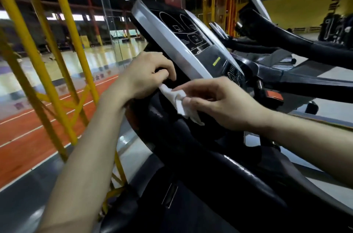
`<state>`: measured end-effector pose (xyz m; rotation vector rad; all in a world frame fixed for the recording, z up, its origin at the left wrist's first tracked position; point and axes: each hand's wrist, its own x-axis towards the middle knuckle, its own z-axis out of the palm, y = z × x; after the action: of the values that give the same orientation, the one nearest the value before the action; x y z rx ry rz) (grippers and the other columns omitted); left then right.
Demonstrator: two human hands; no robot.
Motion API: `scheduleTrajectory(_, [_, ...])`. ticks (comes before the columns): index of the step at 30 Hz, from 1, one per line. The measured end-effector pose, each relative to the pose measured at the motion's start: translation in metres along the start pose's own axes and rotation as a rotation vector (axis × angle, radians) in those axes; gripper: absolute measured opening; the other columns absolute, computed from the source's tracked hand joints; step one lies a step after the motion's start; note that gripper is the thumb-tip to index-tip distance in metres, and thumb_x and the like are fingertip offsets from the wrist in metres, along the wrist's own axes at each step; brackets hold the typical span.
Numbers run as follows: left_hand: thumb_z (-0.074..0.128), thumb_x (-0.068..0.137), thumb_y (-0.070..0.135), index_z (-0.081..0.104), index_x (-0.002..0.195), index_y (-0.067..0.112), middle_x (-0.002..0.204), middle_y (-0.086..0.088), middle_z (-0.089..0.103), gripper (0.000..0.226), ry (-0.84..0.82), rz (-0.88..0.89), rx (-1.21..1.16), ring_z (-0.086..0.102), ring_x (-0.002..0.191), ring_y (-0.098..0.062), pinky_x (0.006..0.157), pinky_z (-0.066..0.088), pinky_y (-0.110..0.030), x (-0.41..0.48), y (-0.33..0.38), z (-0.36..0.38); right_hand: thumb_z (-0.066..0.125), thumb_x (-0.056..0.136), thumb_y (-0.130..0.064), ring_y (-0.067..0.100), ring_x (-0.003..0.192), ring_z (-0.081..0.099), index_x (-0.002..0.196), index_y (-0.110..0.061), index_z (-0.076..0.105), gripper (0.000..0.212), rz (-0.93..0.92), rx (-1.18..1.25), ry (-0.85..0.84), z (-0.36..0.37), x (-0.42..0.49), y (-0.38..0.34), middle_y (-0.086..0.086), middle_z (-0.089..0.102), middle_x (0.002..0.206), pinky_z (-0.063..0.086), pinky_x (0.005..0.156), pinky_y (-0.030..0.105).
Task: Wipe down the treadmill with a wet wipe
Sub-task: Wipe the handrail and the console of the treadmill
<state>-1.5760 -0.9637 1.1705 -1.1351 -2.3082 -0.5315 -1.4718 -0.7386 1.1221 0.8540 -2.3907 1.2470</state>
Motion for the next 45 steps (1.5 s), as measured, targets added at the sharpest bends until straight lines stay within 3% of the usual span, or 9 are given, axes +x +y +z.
scheduleTrajectory(6, [0.053, 0.08, 0.01, 0.081, 0.096, 0.017, 0.109, 0.005, 0.078, 0.033, 0.101, 0.07, -0.188, 0.068, 0.116, -0.015, 0.11, 0.047, -0.041, 0.016, -0.064, -0.006, 0.067, 0.102, -0.004, -0.009, 0.081, 0.07, 0.116, -0.013, 0.079, 0.021, 0.008, -0.017, 0.145, 0.033, 0.052, 0.003, -0.019, 0.078, 0.085, 0.053, 0.082, 0.014])
scheduleTrajectory(10, [0.056, 0.092, 0.0, 0.075, 0.114, 0.015, 0.119, 0.002, 0.071, 0.033, 0.422, 0.048, -0.14, 0.064, 0.117, -0.012, 0.103, 0.049, -0.029, 0.013, -0.12, -0.003, 0.069, 0.1, -0.01, -0.007, 0.084, 0.072, 0.109, -0.034, 0.079, 0.027, 0.009, -0.163, 0.408, 0.038, 0.105, 0.005, -0.015, 0.079, 0.091, 0.052, 0.083, 0.022])
scheduleTrajectory(16, [0.057, 0.092, 0.007, 0.074, 0.118, 0.017, 0.121, 0.009, 0.072, 0.033, 0.305, 0.019, -0.243, 0.066, 0.116, -0.009, 0.099, 0.051, -0.026, -0.012, -0.185, 0.007, 0.064, 0.105, -0.007, -0.005, 0.144, 0.048, 0.12, -0.02, 0.079, 0.025, -0.095, -0.237, -0.165, 0.047, 0.117, -0.025, -0.011, 0.073, 0.134, 0.04, 0.121, 0.027])
scheduleTrajectory(22, [0.052, 0.091, -0.003, 0.073, 0.123, 0.02, 0.116, 0.013, 0.074, 0.045, 0.289, -0.086, -0.387, 0.067, 0.113, -0.004, 0.103, 0.054, -0.035, -0.007, -0.194, 0.014, 0.053, 0.11, -0.028, 0.015, 0.119, 0.064, 0.126, -0.031, 0.072, 0.025, -0.003, -0.77, -0.2, 0.052, 0.21, -0.032, -0.008, 0.072, 0.127, 0.048, 0.105, 0.041])
scheduleTrajectory(27, [0.05, 0.101, -0.01, 0.072, 0.121, 0.018, 0.112, 0.003, 0.078, 0.041, 0.296, -0.164, -0.556, 0.074, 0.112, -0.016, 0.104, 0.058, -0.045, -0.021, -0.2, 0.013, 0.065, 0.099, -0.019, 0.013, 0.111, 0.071, 0.113, -0.027, 0.08, 0.022, -0.132, -0.623, -0.49, 0.056, 0.172, -0.051, -0.009, 0.078, 0.115, 0.053, 0.098, 0.039])
scheduleTrajectory(33, [0.059, 0.104, 0.004, 0.071, 0.124, 0.026, 0.118, 0.011, 0.074, 0.032, 0.456, -0.09, -0.409, 0.07, 0.114, -0.009, 0.1, 0.059, -0.039, 0.003, -0.181, -0.017, 0.066, 0.105, -0.016, 0.007, 0.1, 0.073, 0.115, -0.025, 0.081, 0.02, -0.155, -0.473, -0.028, 0.047, 0.164, -0.035, -0.009, 0.079, 0.105, 0.056, 0.09, 0.031])
scheduleTrajectory(40, [0.053, 0.107, 0.028, 0.061, 0.142, 0.024, 0.14, 0.007, 0.056, 0.036, 0.546, 0.045, -0.121, 0.054, 0.133, -0.01, 0.114, 0.042, -0.028, 0.067, -0.136, -0.043, 0.059, 0.108, -0.023, 0.012, 0.088, 0.069, 0.113, -0.017, 0.073, 0.016, 0.113, -0.351, 0.895, -0.068, 0.204, -0.029, -0.003, 0.077, 0.103, 0.053, 0.071, 0.029])
scheduleTrajectory(43, [0.042, 0.112, 0.038, 0.05, 0.156, 0.03, 0.162, 0.004, 0.042, 0.045, 0.457, -0.091, -0.077, 0.037, 0.152, -0.013, 0.124, 0.028, -0.031, 0.09, -0.126, -0.038, 0.053, 0.11, -0.022, 0.024, 0.093, 0.069, 0.121, -0.013, 0.063, 0.017, 0.061, -0.404, 0.878, -0.07, 0.233, -0.022, 0.005, 0.074, 0.109, 0.055, 0.076, 0.038])
scheduleTrajectory(45, [0.039, 0.115, 0.033, 0.047, 0.158, 0.032, 0.165, 0.004, 0.042, 0.044, 0.403, -0.159, -0.127, 0.035, 0.155, -0.015, 0.125, 0.025, -0.03, 0.099, -0.125, -0.034, 0.054, 0.107, -0.011, 0.021, 0.089, 0.068, 0.129, -0.018, 0.06, 0.024, -0.024, -0.413, 0.606, -0.039, 0.232, -0.003, 0.004, 0.075, 0.109, 0.047, 0.074, 0.03])
